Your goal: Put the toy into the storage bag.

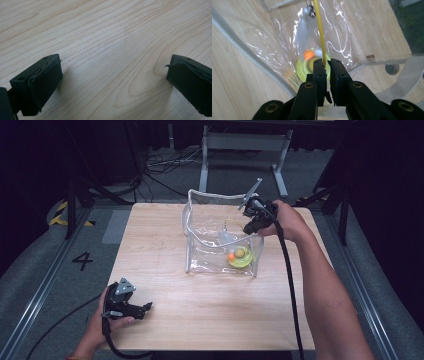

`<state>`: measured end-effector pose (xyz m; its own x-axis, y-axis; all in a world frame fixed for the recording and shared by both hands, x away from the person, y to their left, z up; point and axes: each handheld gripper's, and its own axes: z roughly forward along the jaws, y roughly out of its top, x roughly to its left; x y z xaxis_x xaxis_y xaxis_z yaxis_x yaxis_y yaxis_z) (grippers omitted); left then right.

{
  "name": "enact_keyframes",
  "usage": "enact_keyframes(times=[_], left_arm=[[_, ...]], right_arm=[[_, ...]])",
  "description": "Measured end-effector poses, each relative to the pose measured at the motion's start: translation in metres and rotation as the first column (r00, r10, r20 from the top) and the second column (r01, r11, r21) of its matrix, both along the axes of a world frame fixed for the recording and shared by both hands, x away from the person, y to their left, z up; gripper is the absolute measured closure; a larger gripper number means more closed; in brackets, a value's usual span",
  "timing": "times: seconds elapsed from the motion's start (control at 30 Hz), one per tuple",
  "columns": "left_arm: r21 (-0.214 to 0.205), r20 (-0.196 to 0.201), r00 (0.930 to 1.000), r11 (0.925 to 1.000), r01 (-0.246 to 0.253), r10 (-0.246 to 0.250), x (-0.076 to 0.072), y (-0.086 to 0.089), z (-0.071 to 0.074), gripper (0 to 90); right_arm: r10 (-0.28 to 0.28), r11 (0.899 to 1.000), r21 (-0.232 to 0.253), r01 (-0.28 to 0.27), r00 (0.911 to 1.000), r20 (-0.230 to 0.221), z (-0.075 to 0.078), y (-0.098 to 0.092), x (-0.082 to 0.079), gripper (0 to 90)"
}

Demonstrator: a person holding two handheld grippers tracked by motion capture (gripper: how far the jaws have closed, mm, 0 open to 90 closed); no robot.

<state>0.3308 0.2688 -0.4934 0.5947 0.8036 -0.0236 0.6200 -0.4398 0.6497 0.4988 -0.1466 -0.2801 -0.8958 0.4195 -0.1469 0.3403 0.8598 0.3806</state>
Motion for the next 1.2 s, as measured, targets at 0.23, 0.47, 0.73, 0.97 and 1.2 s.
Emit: enact_keyframes(times=[0.23, 0.47, 0.73, 0.97, 1.2], left_arm=[[-0.001, 0.003, 1.0000, 1.0000, -0.002, 0.002, 0.000, 0.000, 0.000, 0.6], [0.000, 0.003, 1.0000, 1.0000, -0.002, 0.002, 0.000, 0.000, 0.000, 0.6], [0.000, 0.001, 1.0000, 1.0000, -0.001, 0.001, 0.000, 0.000, 0.000, 0.5], [0.000, 0.002, 1.0000, 1.0000, -0.002, 0.002, 0.000, 0.000, 0.000, 0.5], [0.001, 0.003, 1.0000, 1.0000, -0.002, 0.002, 0.000, 0.000, 0.000, 0.5]], right_arm=[[-0.029, 0.999, 0.048, 0.025, 0.9964, 0.080, 0.010, -0.010, -0.011, 68.0], [-0.031, 0.996, 0.083, 0.021, 0.9916, 0.126, 0.017, -0.013, -0.021, 59.2], [-0.064, 0.994, 0.103, 0.045, 0.9785, 0.196, 0.025, -0.020, -0.032, 48.4], [-0.097, 0.989, 0.132, 0.069, 0.9705, 0.221, 0.028, -0.032, -0.037, 42.6], [-0.113, 0.985, 0.158, 0.076, 0.9632, 0.244, 0.029, -0.046, -0.047, 35.8]])
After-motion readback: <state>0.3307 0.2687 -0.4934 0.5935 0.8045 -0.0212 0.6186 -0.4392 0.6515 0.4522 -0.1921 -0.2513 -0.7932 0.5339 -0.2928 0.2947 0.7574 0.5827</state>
